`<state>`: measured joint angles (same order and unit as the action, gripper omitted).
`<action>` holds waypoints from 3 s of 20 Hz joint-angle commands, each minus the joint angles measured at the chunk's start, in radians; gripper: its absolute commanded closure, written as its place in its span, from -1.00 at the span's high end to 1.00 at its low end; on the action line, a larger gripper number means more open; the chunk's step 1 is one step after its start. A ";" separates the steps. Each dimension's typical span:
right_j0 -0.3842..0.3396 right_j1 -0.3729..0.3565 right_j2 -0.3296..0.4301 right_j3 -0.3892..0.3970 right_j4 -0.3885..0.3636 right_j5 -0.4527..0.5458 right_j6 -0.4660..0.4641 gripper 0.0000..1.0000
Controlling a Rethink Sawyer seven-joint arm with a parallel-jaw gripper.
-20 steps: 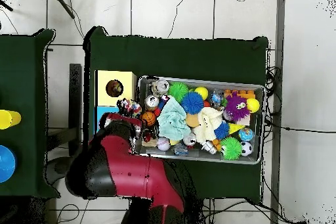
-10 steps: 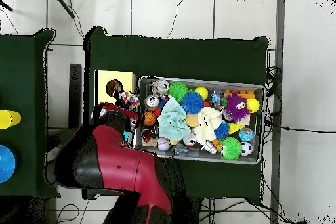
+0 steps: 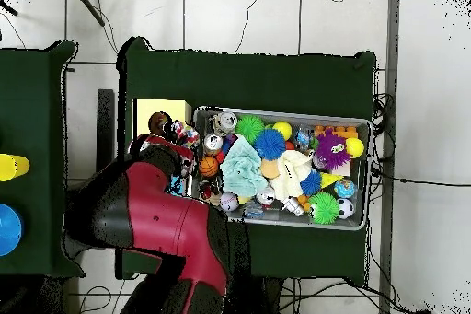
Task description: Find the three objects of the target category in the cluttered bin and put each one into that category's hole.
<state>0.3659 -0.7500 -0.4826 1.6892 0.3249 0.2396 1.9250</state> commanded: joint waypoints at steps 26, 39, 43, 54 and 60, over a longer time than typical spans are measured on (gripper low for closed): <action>-0.058 0.114 0.262 0.139 0.269 -0.329 0.436 -1.00; -0.143 0.092 0.402 0.217 0.308 -0.260 0.484 -1.00; -0.169 0.113 0.437 0.217 0.325 -0.205 0.468 -1.00; -0.185 0.171 0.512 0.168 0.366 -0.254 0.488 -1.00; -0.147 0.203 0.494 0.107 0.404 -0.350 0.502 -1.00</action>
<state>0.2254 -0.6087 -0.0777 1.8336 0.6522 -0.0512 2.1337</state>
